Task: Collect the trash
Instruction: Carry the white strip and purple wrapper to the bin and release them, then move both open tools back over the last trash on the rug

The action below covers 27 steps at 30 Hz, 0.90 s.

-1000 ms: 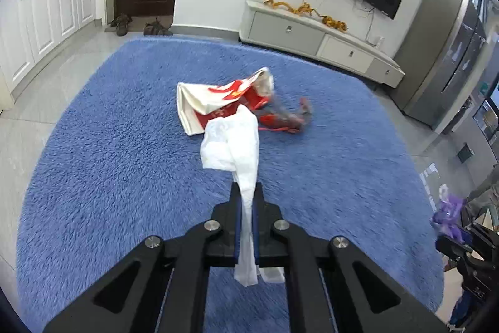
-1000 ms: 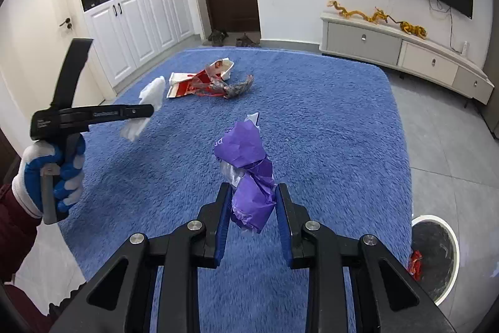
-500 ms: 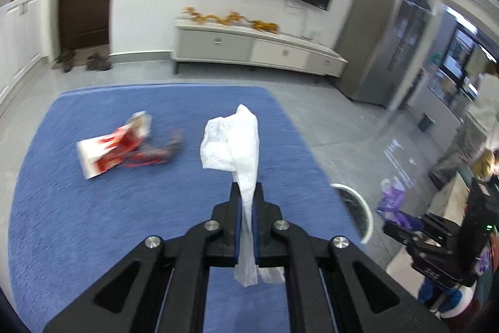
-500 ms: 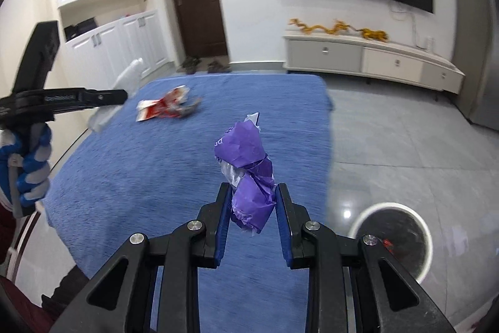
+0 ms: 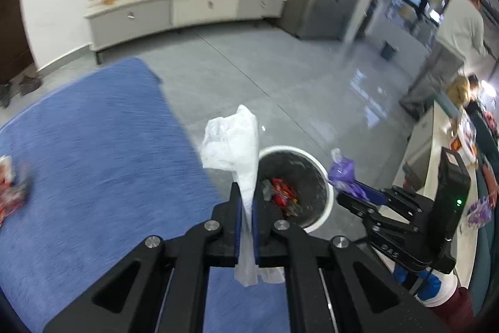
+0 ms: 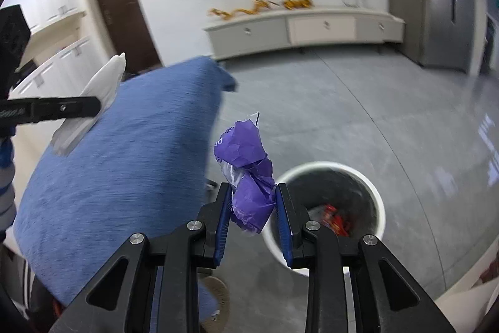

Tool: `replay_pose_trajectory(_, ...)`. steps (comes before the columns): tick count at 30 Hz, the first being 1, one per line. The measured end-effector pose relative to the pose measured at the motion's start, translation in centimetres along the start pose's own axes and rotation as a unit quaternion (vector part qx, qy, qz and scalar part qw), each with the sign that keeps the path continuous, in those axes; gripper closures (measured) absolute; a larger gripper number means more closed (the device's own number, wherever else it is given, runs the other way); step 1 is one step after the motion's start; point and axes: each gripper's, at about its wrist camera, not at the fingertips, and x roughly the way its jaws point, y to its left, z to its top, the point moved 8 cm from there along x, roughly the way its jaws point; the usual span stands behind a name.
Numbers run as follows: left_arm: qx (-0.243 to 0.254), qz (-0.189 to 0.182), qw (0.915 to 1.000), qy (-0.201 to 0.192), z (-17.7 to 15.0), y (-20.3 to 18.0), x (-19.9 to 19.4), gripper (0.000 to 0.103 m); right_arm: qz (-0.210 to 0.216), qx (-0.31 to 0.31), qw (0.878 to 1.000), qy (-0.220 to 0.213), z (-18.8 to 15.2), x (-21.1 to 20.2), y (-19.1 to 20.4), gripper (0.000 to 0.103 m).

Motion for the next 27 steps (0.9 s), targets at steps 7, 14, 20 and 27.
replay_pose_trajectory(7,0.015,-0.02,0.9982,0.055,1.7,-3.8,8.3,0.098,-0.04,0.042,0.997,0.044,-1.0,5.1,-5.9,0.075)
replay_pose_trajectory(14,-0.007,-0.057,0.9949,0.083,2.4,-5.5,12.9,0.096,-0.06,0.07,0.993,0.073,-1.3,8.5,-9.5,0.073)
replay_pose_trajectory(20,-0.006,-0.086,0.9926,0.085,2.8,-7.0,14.2,0.049,-0.08,0.087,0.99,0.083,-1.7,9.2,-10.8,0.058)
replay_pose_trajectory(27,0.011,-0.086,0.9945,0.059,2.7,-6.5,11.4,0.048,-0.093,0.092,0.988,0.084,-2.3,7.7,-10.8,0.058)
